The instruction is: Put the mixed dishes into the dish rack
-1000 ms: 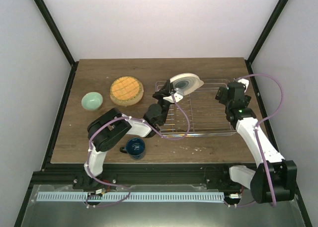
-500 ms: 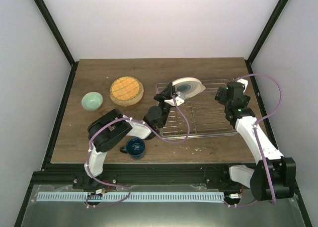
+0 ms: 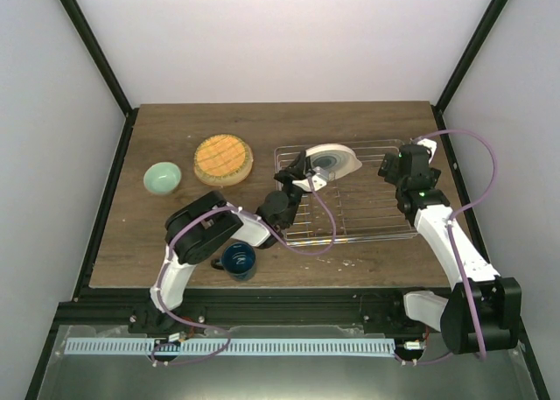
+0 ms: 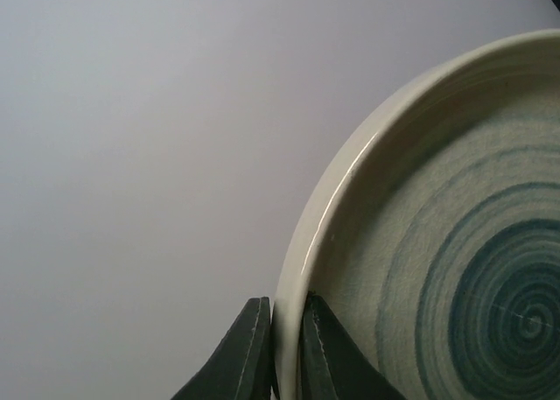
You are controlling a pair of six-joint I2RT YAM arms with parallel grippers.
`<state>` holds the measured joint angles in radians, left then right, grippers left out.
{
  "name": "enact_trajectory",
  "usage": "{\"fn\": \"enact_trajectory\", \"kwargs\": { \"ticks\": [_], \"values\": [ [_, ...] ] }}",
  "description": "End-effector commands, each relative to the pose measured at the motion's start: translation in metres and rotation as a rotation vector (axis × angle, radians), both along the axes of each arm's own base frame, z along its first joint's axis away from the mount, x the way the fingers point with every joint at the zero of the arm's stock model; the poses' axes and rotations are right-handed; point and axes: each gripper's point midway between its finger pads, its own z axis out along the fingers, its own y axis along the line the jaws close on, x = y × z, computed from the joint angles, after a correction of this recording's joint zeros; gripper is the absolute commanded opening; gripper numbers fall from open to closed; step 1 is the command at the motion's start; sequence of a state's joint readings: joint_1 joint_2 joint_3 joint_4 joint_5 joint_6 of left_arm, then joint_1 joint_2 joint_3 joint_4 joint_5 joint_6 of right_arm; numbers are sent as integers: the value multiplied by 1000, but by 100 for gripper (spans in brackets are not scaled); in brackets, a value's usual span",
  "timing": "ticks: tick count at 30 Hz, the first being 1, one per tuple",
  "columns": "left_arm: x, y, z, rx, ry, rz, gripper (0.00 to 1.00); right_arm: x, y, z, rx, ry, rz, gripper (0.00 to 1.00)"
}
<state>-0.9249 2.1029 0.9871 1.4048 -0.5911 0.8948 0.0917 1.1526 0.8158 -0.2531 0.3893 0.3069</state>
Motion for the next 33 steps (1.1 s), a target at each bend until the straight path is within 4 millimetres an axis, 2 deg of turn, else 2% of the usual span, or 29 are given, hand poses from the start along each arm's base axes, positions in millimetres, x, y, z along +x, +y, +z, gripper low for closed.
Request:
{"fn": "enact_trajectory", "kwargs": {
  "ticks": [1,7,13,15,23,28,33],
  "values": [
    [-6,5,46,-191,-110,-6,14,2,-2,6,-5,-22,-2,100],
    [-7,8,40,-185,-106,7,42,3,-1,4,-3,-20,3,100],
    [-9,14,36,-183,-101,21,50,4,0,3,1,-15,7,100],
    [-10,15,36,-183,-99,20,57,4,0,3,1,-14,7,100],
    [-15,8,31,-183,-1,-62,99,5,1,0,2,0,15,100],
    [-17,4,26,-179,69,-93,100,5,2,3,5,-2,22,100],
    [-20,-15,30,-187,200,-192,100,5,4,5,12,7,31,100]
  ]
}}
